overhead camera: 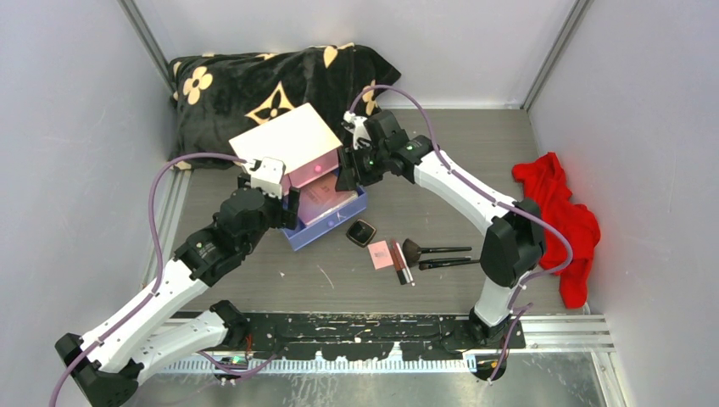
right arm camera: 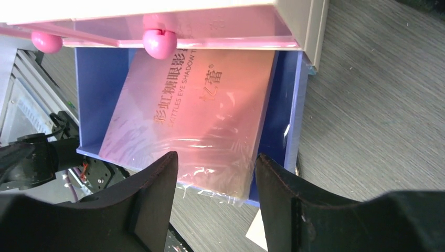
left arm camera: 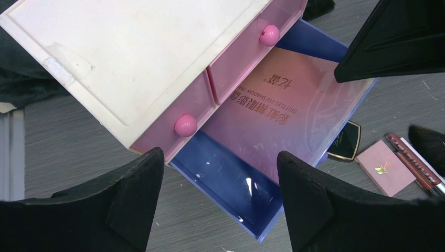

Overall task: Organize the makeup
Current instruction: Pick up the makeup from the drawer.

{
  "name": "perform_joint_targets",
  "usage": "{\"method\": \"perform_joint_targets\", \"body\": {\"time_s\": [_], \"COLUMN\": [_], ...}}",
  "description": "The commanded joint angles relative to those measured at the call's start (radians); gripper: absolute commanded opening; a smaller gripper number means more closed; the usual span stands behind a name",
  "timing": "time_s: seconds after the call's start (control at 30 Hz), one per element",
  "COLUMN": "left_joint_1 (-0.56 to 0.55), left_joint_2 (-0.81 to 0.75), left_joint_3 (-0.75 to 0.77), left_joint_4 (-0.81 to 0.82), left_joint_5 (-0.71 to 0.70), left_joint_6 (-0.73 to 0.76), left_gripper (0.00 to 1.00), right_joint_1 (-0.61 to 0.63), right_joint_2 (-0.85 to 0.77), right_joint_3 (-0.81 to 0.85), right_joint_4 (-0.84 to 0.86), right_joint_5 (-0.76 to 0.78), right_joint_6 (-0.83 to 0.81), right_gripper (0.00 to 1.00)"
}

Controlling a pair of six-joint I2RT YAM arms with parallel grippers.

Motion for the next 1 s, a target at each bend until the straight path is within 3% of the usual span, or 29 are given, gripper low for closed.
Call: {"method": "perform_joint_targets", "body": {"time_s": [0.0,0.23,0.97], "left_joint_1": [0.005,0.005,0.006], "left_joint_2": [-0.011,-0.053,-0.058], "left_joint_3": [0.047,0.050,0.050], "left_joint_4": [0.008,-0.004,-0.009], "left_joint_5": [-0.024,-0.030,-0.047], "left_joint_6": [0.011,0.014,0.037], "left_gripper": [0.79,0.79,0.79], "right_joint_1": [0.008,0.010,0.014], "right_joint_2": [0.019,0.000,0.050], "right_joint_3": [0.123,0.145,0.138], "right_joint_4": [-0.080,-0.177,-0.208], "right_joint_5": [-0.025,0.000,-0.015], "right_joint_6": [0.006,-0.005,0.015], "right_gripper": [0.60,0.59,0.59]}}
